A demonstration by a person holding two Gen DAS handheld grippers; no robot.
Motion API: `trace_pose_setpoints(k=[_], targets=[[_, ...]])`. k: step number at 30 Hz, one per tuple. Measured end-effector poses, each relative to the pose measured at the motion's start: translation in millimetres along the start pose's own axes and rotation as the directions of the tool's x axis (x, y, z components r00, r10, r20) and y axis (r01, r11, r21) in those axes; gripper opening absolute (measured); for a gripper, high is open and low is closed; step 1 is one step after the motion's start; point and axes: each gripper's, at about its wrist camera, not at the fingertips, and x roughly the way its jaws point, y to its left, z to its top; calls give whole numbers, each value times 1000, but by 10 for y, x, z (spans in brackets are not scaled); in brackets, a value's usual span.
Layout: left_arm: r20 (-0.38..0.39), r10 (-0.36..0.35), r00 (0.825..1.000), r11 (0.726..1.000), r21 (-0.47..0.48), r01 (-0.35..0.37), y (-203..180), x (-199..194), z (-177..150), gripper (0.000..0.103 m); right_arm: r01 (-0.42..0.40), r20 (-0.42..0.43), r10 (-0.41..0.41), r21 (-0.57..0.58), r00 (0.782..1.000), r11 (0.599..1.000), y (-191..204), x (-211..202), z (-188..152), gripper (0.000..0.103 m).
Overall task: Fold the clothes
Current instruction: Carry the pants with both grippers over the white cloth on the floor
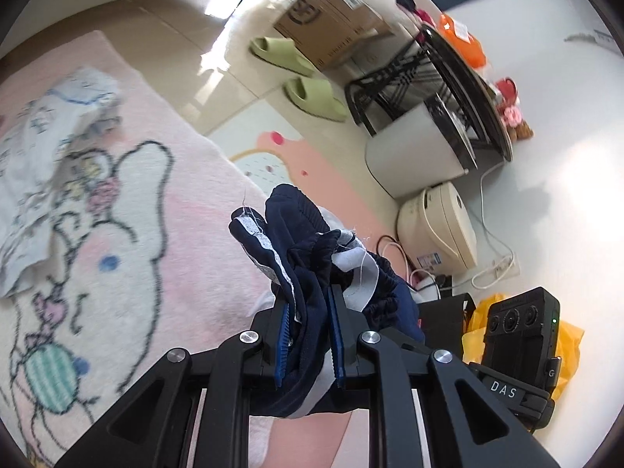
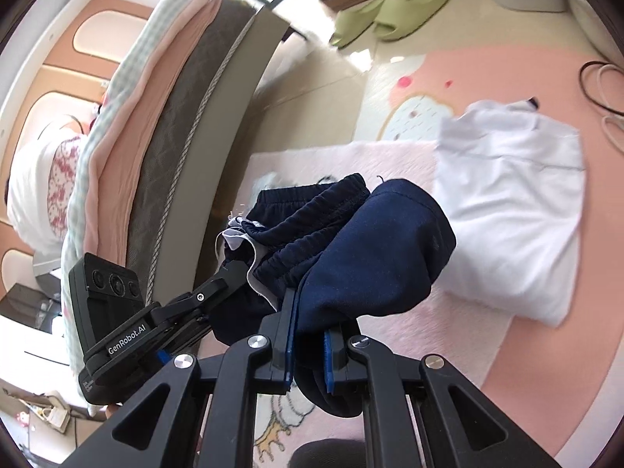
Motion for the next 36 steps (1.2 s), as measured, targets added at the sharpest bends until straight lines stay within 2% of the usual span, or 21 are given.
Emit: trace_pose_setpoints(k=[7, 13, 23, 36], targets=[[-55, -45, 997, 999, 22, 46, -316, 531, 116, 15, 15, 92, -20, 53, 996, 998, -450, -361, 227, 8], [-101, -54, 993, 997, 55, 60, -532, 908, 142, 15, 31, 125, -43, 93, 991, 995, -739, -501, 265, 8], [-131, -71, 989, 995, 56, 79, -591, 1173, 225, 15, 62, 153, -76, 97, 985, 993, -872, -569, 323, 8], [-164, -46, 985, 996, 63, 57, -578, 1414, 260, 15, 83, 152, -102, 124, 983, 989, -1109, -507, 379, 8]])
